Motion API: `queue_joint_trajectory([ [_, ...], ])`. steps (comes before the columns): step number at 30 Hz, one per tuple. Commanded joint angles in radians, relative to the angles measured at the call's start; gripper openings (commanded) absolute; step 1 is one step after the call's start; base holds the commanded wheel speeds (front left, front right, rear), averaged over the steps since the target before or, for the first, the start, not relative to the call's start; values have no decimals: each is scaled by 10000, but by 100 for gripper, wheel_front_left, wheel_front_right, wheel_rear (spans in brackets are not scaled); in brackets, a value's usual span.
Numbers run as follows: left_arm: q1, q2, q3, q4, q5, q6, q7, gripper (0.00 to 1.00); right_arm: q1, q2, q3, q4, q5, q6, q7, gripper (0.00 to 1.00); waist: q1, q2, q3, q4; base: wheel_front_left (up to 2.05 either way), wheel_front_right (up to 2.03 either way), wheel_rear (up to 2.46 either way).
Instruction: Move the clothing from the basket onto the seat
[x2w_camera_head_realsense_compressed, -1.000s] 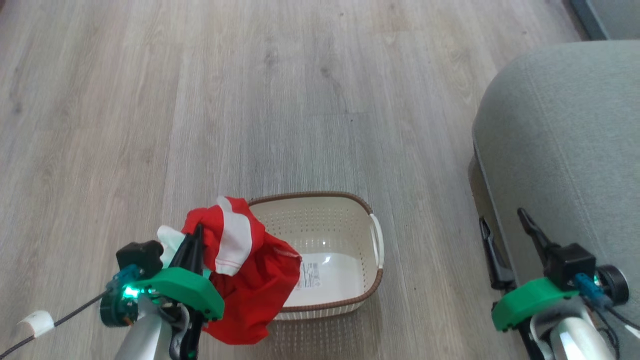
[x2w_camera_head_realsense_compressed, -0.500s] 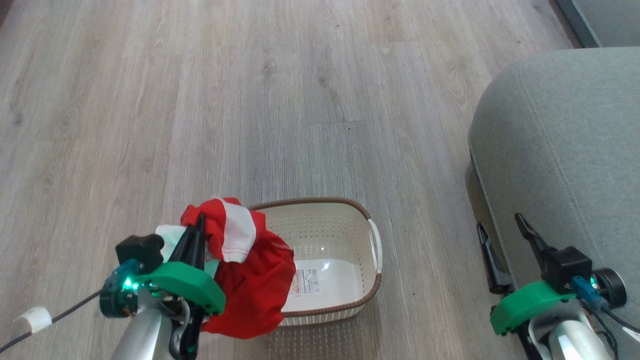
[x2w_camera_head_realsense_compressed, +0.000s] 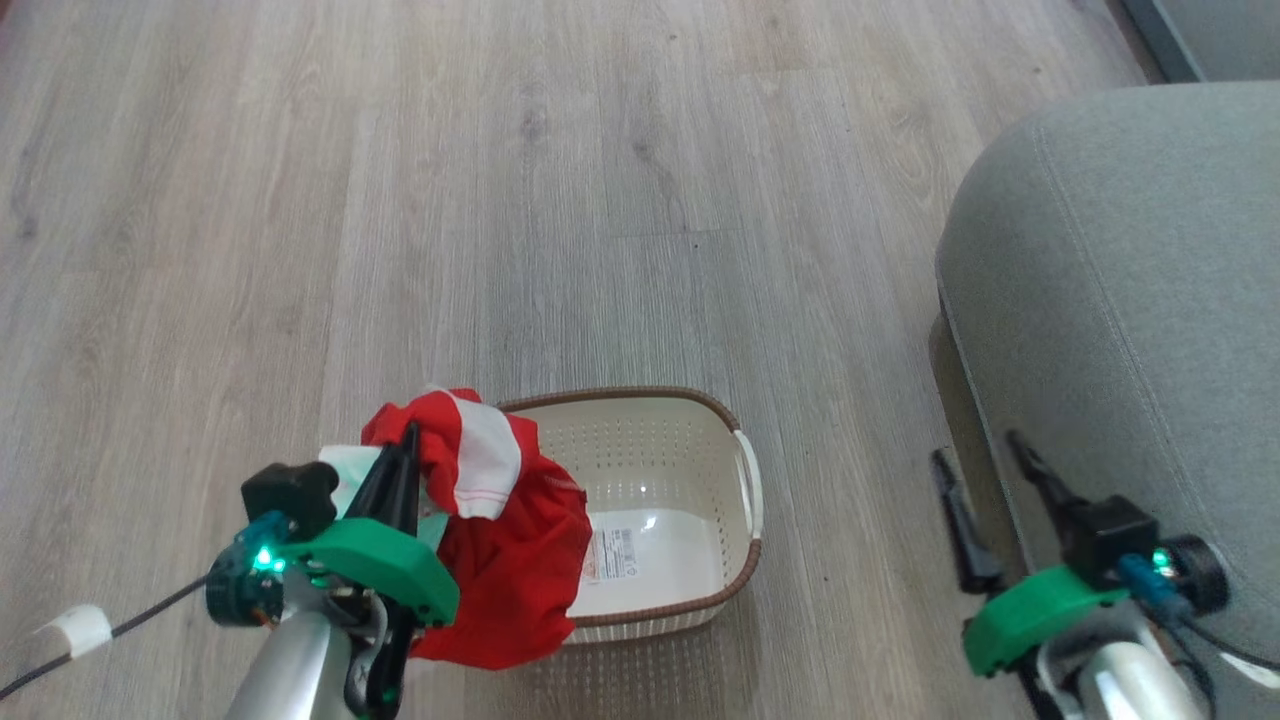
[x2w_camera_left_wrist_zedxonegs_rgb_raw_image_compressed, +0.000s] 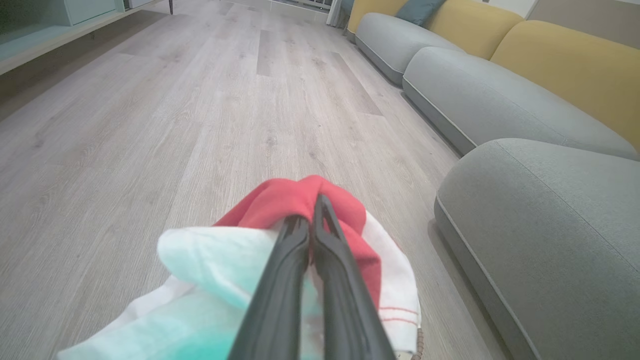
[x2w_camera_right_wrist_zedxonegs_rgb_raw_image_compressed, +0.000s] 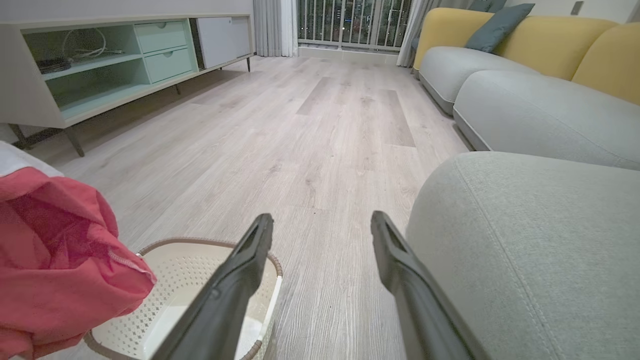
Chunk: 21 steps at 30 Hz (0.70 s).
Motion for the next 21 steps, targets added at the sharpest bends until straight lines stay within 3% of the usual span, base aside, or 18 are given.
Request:
queue_joint_trajectory([
  [1,-379,200,241,-442,-64,-7,-47,0,-452,-143,350,-243,-7,-2,-65,100,1,-1,17,-7,0,0,0],
  [8,-729,330,-306,-873,87,-320,256,0,-1599,-622,2455,50,613,-2,-65,100,1,-1,101,45,0,0,0],
  [17,-1269,580,-1720,-1674,-48,-754,973,0,-4499,-1911,7388,921,2664,-2,-65,100,1,-1,207,287,0,0,0],
  [21,-1531,840,-2533,-2050,-291,-800,1097,0,-5699,-2418,8884,1133,3569,-2,-65,100,1,-1,219,437,0,0,0],
])
